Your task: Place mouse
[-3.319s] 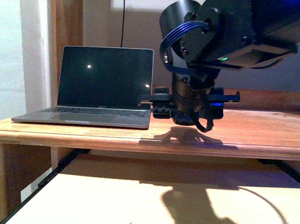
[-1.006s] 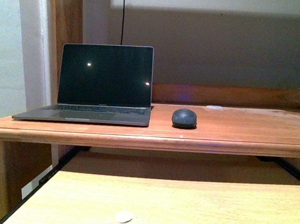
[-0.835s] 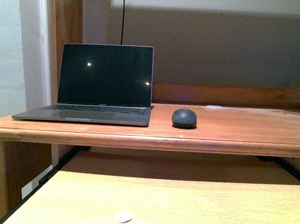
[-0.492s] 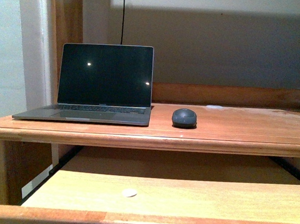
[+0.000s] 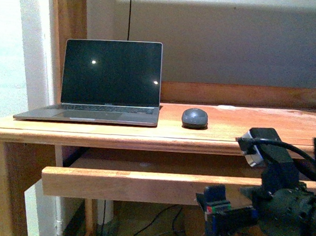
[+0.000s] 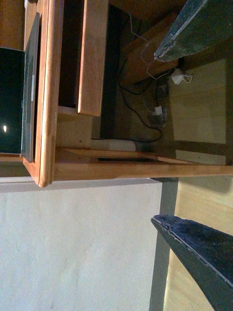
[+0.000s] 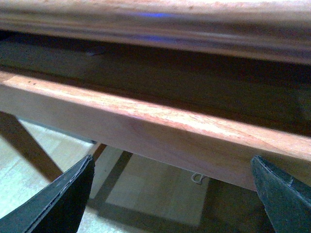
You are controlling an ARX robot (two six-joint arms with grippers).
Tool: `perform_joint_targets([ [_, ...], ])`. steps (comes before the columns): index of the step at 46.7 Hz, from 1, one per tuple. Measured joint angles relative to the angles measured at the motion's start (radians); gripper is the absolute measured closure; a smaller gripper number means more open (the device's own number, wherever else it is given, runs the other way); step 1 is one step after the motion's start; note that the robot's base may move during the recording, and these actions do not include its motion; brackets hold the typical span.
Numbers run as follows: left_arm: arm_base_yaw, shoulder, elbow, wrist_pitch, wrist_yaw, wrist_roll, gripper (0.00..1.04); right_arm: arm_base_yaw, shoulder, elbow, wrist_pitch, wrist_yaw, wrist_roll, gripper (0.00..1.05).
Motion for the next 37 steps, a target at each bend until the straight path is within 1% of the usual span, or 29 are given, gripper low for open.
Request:
perform_joint_targets([
  [5,0.0,0.0,0.0,0.0,0.0,0.0,0.08,0.013,0.032,0.05,-0.034,0.071,0.011,0.07],
  [7,0.0,0.0,0.0,0.0,0.0,0.0,0.08,0.014,0.037,0.059,-0.04,0.081,0.014,0.07],
  [14,0.0,0.0,0.0,0.0,0.0,0.0,0.08,0.014,0.038,0.068,-0.043,0.084,0.026,0.07],
  [17,0.0,0.0,0.0,0.0,0.0,0.0,0.08,0.008,0.022,0.06,-0.043,0.07,0.058,0.07],
  [20,0.0,0.0,0.0,0.0,0.0,0.0,0.08,-0.005,-0.002,0.042,-0.046,0.078,0.074,0.07],
  [24,0.0,0.0,0.0,0.0,0.0,0.0,0.08,-0.04,-0.072,-0.009,-0.046,0.091,0.089,0.07],
  [29,0.0,0.0,0.0,0.0,0.0,0.0,0.08,-0.09,-0.212,-0.109,-0.041,0.084,0.136,0.07],
  [33,0.0,0.0,0.0,0.0,0.0,0.0,0.08,-0.118,-0.33,-0.195,-0.048,0.069,0.169,0.07],
  [37,0.0,0.0,0.0,0.0,0.0,0.0,0.08,-0.159,-0.508,-0.332,-0.09,0.037,0.22,0.07],
])
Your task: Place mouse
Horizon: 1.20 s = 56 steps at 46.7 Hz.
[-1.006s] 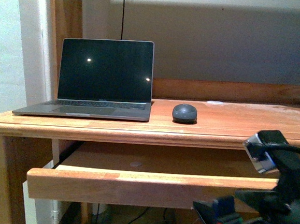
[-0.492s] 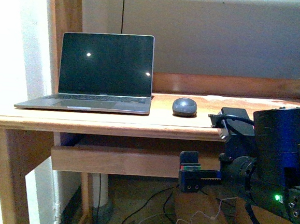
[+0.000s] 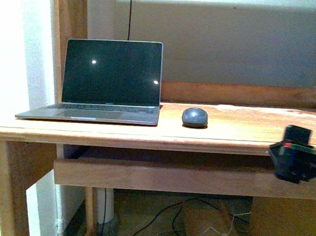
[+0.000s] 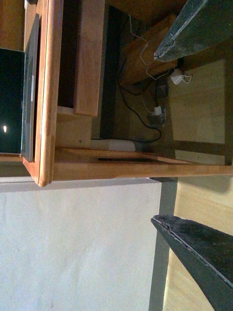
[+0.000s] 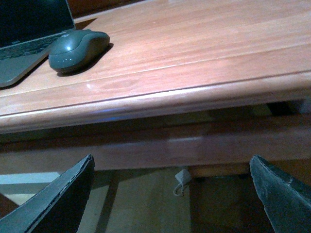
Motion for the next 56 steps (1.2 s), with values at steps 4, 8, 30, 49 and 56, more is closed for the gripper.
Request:
perform_joint_targets([
  [4,0.0,0.0,0.0,0.0,0.0,0.0,0.08,-0.036,-0.13,-0.098,-0.033,-0.01,0.027,0.07],
  [8,0.0,0.0,0.0,0.0,0.0,0.0,0.08,-0.072,-0.289,-0.195,-0.104,-0.022,0.058,0.07],
  [30,0.0,0.0,0.0,0.0,0.0,0.0,0.08,-0.235,-1.071,-0.522,-0.492,-0.072,0.029,0.18],
  [49,0.0,0.0,0.0,0.0,0.0,0.0,0.08,-0.245,-1.225,-0.573,-0.533,-0.04,-0.245,0.9],
  [56,0.0,0.0,0.0,0.0,0.001,0.0,0.08,-0.245,-1.369,-0.573,-0.686,-0.04,-0.257,1.02],
])
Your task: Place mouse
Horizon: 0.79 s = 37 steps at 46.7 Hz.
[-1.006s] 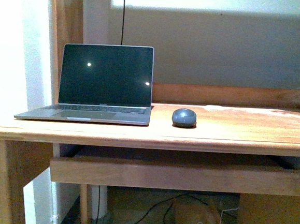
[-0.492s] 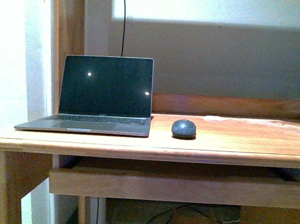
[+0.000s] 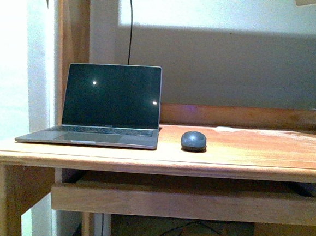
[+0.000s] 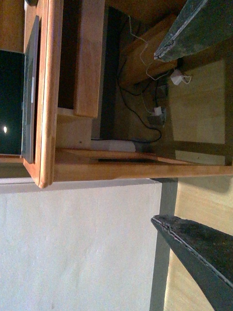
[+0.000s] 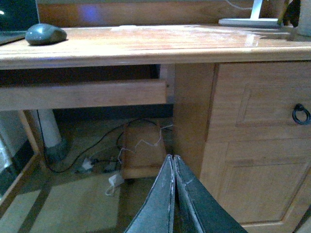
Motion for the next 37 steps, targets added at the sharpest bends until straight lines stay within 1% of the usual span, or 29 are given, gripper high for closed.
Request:
perform_joint_targets([
  [14,0.0,0.0,0.0,0.0,-0.001,0.0,0.08,0.0,-0.01,0.0,-0.005,0.002,-0.001,1.02],
  [18,0.0,0.0,0.0,0.0,-0.001,0.0,0.08,0.0,-0.01,0.0,-0.005,0.001,-0.002,0.88],
  [20,0.0,0.0,0.0,0.0,-0.001,0.0,0.08,0.0,-0.01,0.0,-0.005,0.001,-0.002,0.8],
  [24,0.0,0.0,0.0,0.0,-0.001,0.0,0.08,0.0,-0.01,0.0,-0.005,0.002,-0.002,0.66],
  [27,0.0,0.0,0.0,0.0,-0.001,0.0,0.08,0.0,-0.01,0.0,-0.005,0.002,-0.002,0.5],
  [33,0.0,0.0,0.0,0.0,-0.001,0.0,0.08,0.0,-0.01,0.0,-0.005,0.002,-0.002,0.28],
  [34,0.0,0.0,0.0,0.0,-0.001,0.0,0.08,0.0,-0.01,0.0,-0.005,0.001,-0.002,0.23],
  [37,0.0,0.0,0.0,0.0,-0.001,0.0,0.08,0.0,-0.01,0.0,-0.005,0.001,-0.002,0.13],
])
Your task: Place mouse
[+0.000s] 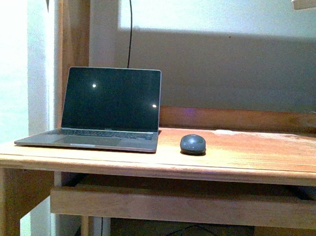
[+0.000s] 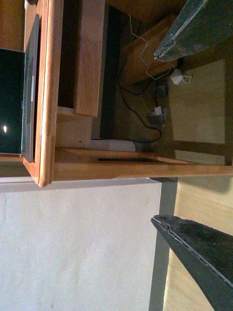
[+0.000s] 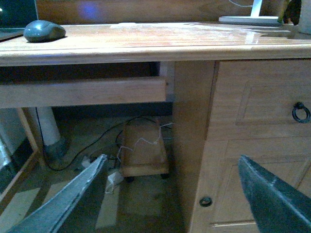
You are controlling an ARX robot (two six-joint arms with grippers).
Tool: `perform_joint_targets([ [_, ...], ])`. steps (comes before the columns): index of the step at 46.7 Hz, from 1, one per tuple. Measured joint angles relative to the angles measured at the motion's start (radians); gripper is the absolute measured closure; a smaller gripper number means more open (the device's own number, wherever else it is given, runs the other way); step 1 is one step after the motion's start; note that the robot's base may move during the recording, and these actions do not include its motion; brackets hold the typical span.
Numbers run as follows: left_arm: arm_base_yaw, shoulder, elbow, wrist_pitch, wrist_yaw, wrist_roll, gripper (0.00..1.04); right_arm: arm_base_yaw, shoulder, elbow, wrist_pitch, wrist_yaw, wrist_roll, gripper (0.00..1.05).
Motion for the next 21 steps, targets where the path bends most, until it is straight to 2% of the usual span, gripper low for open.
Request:
perform_joint_targets([
  [3,0.0,0.0,0.0,0.0,0.0,0.0,0.08,0.0,0.0,0.0,0.0,0.0,0.0,0.06],
  [21,0.0,0.0,0.0,0.0,0.0,0.0,0.08,0.0,0.0,0.0,0.0,0.0,0.0,0.07],
])
